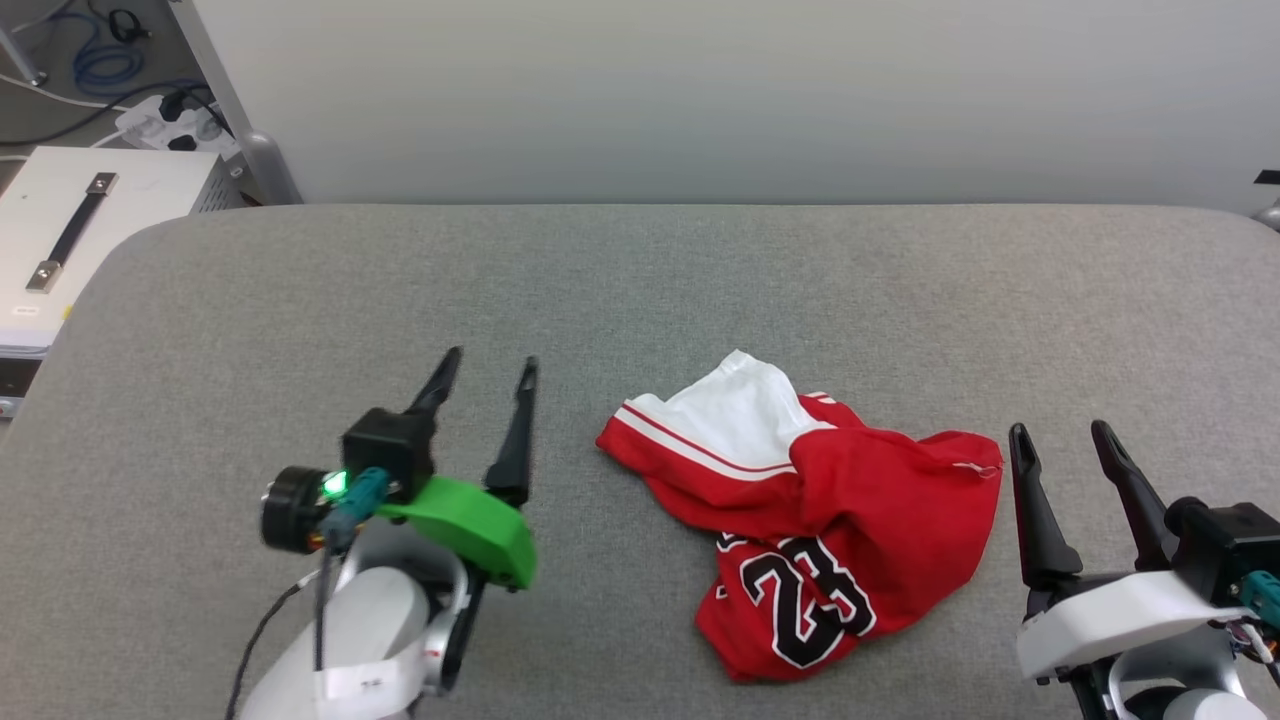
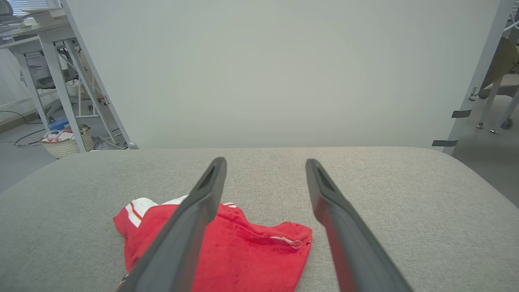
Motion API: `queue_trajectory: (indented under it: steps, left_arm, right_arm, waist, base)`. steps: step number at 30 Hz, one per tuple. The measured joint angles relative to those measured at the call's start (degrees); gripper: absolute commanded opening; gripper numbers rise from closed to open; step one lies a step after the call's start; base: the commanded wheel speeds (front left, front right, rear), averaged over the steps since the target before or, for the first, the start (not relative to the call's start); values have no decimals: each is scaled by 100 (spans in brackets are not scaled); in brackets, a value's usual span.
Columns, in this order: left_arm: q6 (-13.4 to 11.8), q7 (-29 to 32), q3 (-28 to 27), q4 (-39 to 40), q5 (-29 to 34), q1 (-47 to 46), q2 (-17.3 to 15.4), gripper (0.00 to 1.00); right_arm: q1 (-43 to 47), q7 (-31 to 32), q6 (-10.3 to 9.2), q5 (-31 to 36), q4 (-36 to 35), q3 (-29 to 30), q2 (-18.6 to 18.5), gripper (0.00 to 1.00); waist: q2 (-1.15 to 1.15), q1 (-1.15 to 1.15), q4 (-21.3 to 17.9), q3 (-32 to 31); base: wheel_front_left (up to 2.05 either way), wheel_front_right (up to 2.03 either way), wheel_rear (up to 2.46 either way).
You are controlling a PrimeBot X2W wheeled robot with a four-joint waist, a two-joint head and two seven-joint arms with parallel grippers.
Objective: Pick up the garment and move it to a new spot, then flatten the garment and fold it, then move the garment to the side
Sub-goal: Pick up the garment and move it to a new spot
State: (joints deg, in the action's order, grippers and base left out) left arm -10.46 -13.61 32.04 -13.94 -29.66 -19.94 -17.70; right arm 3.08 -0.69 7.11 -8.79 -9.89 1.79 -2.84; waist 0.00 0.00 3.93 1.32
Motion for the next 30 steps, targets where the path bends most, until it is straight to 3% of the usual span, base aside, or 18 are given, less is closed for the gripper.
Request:
queue_trajectory:
  steps: [10,19,30]
  left_arm:
    - [-443,-56,-738,452,-354,921,-479,100]
    - [-336,-102,-918,1132,-392,1444,-626,100]
    - [-280,-96,-762,1198,-270,1627,-649,100]
  right_arm:
    - [325,140,0,-3,-12,82,0,100]
    - [530,215,0,-7,-110,189,-1,100]
    - [597,245,0,-57,-148,183,0,100]
  waist:
    - [0,0,47,-233]
    - [0,0,42,-373]
    - [0,0,45,-343]
  base:
    - [0,0,0]
    - [0,0,0]
    - [0,0,0]
